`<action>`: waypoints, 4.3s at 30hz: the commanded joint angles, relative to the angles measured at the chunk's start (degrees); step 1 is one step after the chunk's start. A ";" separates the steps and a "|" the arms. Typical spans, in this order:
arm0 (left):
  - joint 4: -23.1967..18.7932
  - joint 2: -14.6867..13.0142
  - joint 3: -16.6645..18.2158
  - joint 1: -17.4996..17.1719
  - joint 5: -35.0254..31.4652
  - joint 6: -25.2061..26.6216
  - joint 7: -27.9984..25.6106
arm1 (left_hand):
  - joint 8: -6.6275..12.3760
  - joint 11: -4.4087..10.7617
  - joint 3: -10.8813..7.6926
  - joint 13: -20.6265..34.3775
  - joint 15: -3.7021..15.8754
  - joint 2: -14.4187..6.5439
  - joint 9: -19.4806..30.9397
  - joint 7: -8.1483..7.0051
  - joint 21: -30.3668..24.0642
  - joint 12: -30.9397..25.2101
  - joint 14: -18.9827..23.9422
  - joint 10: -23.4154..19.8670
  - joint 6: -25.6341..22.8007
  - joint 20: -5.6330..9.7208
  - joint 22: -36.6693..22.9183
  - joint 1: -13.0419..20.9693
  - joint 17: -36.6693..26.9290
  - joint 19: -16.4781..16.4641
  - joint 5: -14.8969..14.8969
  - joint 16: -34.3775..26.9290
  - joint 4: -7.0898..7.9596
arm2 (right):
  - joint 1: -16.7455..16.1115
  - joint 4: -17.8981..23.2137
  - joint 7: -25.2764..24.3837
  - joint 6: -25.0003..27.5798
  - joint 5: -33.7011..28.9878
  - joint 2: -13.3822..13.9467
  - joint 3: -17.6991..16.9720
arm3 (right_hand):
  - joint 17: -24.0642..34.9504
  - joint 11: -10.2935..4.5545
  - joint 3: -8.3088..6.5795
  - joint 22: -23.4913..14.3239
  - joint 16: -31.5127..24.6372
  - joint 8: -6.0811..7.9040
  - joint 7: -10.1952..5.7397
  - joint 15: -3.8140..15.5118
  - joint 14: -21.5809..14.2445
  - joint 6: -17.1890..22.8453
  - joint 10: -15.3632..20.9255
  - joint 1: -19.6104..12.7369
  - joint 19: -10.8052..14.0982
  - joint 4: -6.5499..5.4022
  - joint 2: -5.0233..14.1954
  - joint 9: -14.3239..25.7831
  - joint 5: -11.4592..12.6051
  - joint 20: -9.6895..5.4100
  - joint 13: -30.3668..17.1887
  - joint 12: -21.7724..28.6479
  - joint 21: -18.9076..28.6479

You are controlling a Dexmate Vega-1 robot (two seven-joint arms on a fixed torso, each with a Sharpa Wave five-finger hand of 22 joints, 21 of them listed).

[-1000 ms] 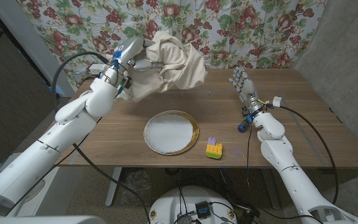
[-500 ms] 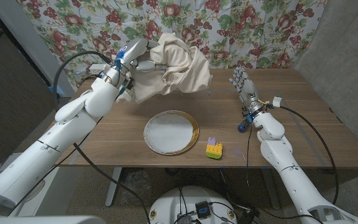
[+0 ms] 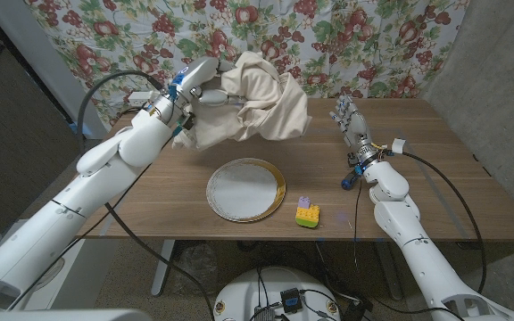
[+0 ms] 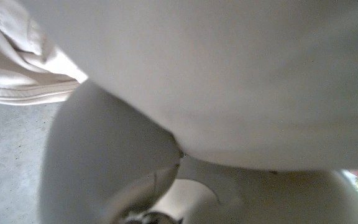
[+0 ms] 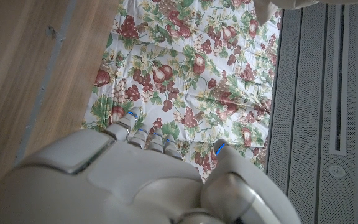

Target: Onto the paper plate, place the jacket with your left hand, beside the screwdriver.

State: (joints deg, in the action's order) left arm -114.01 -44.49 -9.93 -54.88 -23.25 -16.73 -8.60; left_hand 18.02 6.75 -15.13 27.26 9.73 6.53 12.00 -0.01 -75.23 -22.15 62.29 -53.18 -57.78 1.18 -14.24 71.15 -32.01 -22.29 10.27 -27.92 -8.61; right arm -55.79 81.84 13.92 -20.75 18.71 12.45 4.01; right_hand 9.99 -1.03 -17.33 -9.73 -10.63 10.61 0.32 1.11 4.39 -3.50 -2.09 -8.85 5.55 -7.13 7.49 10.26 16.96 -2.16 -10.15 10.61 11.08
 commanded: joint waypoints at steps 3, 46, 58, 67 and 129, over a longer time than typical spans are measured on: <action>-1.01 -0.61 0.56 -0.44 0.74 -1.42 4.43 | -0.17 -0.08 -0.08 0.37 3.88 -12.93 0.21 -0.38 -0.48 0.35 1.98 -0.56 -0.54 -0.26 0.18 12.29 -0.37 0.39 0.51 0.14 0.16 | -0.01 0.21 -0.06 -0.51 -0.16 -0.12 -0.06 | 0.11 -0.29 -0.52 -0.17 -0.03 0.20 -0.07 -0.01 -0.32 0.16 -0.18 -0.01 0.54 -0.07 0.18 0.17 -0.01 -1.64 -0.16 -0.01 0.13; -0.34 -4.13 -2.19 0.94 0.95 1.26 13.46 | -0.81 0.00 -0.09 1.20 3.90 -12.97 0.31 -0.59 -1.64 1.55 1.86 -0.79 -0.67 -0.40 2.01 11.99 -1.96 1.50 0.54 0.91 0.20 | 0.67 -0.53 -0.19 -0.72 -0.58 -0.51 0.57 | 0.09 -0.19 -0.59 -0.16 -0.05 0.19 -0.04 0.03 -0.46 0.13 -0.11 -0.04 0.66 0.02 0.17 0.17 0.02 -1.68 -0.16 0.03 0.13; 0.59 -5.23 -4.00 2.34 1.18 2.02 16.34 | -1.02 -0.01 -0.14 1.39 3.89 -13.00 0.34 -0.67 -1.90 1.86 2.00 -0.94 -0.62 -0.44 2.42 11.98 -2.37 1.80 0.53 1.08 0.17 | 1.42 -1.66 -0.07 -1.02 -0.63 -0.70 0.85 | 0.10 -0.21 -0.60 -0.16 -0.04 0.19 -0.01 0.04 -0.46 0.13 -0.14 -0.03 0.69 0.03 0.17 0.17 0.02 -1.68 -0.16 0.01 0.14; 0.85 -5.81 -5.20 3.36 1.27 2.51 18.14 | -1.11 0.06 -0.17 1.52 3.89 -12.98 0.37 -0.70 -1.98 2.14 1.99 -1.00 -0.73 -0.35 2.70 11.92 -2.62 2.20 0.52 1.30 0.16 | 1.92 -2.46 0.01 -1.24 -0.61 -0.81 0.98 | 0.10 -0.11 -0.60 -0.16 -0.03 0.18 -0.05 0.01 -0.46 0.10 -0.14 0.00 0.67 0.02 0.16 0.17 0.02 -1.72 -0.16 0.02 0.12; -5.97 -11.86 -11.11 8.30 -1.52 12.20 36.37 | -7.30 0.73 0.37 -0.69 3.77 -14.74 0.64 -3.89 10.29 11.00 -9.94 8.57 12.02 -10.64 4.72 7.40 6.22 10.22 0.94 15.04 2.22 | 0.08 0.36 -0.41 -1.97 -0.81 -0.76 0.63 | 0.11 -0.18 -0.60 -0.16 -0.03 0.20 -0.04 -0.06 -0.56 0.14 -0.10 0.11 0.75 0.03 0.10 0.17 0.03 -1.64 -0.16 0.03 0.11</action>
State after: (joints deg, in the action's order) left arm -119.60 -55.26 -19.58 -48.44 -25.68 -5.57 22.69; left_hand 11.09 7.99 -14.82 26.87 8.35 -4.78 12.53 -4.04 -66.51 -11.62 54.71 -46.09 -47.79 -8.78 -9.56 77.81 -27.09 -12.57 10.86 -14.57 -7.62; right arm -55.35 81.60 13.78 -22.76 18.09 11.75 4.66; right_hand 9.99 -1.03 -17.33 -9.73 -10.63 10.61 0.32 1.02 3.87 -3.50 -2.09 -8.85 5.75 -7.13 7.49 10.26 16.96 -1.95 -10.15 10.61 11.08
